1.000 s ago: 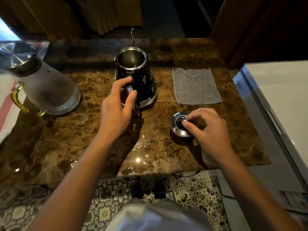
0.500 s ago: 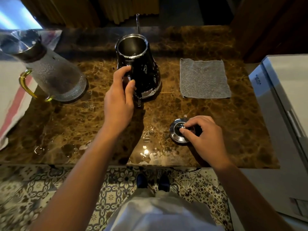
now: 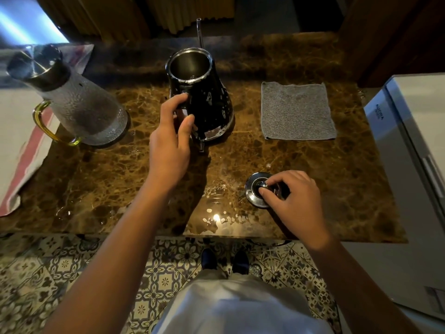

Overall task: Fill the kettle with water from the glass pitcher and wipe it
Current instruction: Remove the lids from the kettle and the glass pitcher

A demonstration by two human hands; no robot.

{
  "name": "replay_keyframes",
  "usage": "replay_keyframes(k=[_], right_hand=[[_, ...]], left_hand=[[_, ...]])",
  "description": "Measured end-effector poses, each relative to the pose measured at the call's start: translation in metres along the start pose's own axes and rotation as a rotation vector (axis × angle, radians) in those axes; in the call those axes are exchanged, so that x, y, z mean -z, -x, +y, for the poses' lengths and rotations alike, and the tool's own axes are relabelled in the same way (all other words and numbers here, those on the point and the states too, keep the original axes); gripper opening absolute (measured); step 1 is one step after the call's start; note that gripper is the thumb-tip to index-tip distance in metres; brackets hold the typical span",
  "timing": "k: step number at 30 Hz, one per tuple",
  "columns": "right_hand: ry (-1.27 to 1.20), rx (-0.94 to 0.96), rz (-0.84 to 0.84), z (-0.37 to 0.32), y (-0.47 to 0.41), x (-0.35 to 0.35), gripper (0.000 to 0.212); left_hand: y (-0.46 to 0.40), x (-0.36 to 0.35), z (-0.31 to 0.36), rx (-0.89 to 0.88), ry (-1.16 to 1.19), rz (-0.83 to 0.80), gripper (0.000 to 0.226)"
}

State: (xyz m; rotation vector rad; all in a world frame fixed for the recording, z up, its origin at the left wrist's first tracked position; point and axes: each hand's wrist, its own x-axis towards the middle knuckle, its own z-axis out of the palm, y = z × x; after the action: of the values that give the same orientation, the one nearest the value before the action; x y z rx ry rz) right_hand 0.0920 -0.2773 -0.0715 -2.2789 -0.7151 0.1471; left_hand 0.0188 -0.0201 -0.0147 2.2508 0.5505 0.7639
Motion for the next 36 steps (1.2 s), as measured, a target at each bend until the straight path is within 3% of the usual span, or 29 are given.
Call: replay_keyframes(k=[4,10,14,20,25,28,33,36], right_hand=[[-0.055,0.071,0.034,-0.014,-0.008,0.014,0.013],[-0.161,0.262,0.124,-0.061,-0.034,0.041,0.012],[-0.125,0.408,0.119,-0.104,-0.064,0.040,0.028],[0.063,0.583,-0.020,-0.175,-0.113,0.013,0.055],[0.167,0.642,-0.051,-0.226,-0.146,-0.028,0.062],[0.183,0.633,-0.064,-0.253,-0.162,-0.056,0.065],[0.285,0.624,-0.029,-0.295,-0.186,-0.104,0.067],[0.295,0.593,-0.037,-0.317,-0.198,-0.131,0.067]], left_hand=[[0.000,0.013,0.006,-0.024,-0.097,0.022,0.044],[0.022,0.059,0.004,-0.107,-0.325,0.226,0.033],[0.027,0.103,-0.015,-0.121,-0.478,0.345,0.037],[0.023,0.163,-0.066,-0.006,-0.581,0.458,0.048],[0.009,0.205,-0.108,0.091,-0.570,0.557,0.058],[-0.003,0.219,-0.135,0.106,-0.607,0.530,0.059],[-0.022,0.218,-0.170,0.211,-0.708,0.347,0.075],[-0.030,0.214,-0.183,0.197,-0.652,0.269,0.072]])
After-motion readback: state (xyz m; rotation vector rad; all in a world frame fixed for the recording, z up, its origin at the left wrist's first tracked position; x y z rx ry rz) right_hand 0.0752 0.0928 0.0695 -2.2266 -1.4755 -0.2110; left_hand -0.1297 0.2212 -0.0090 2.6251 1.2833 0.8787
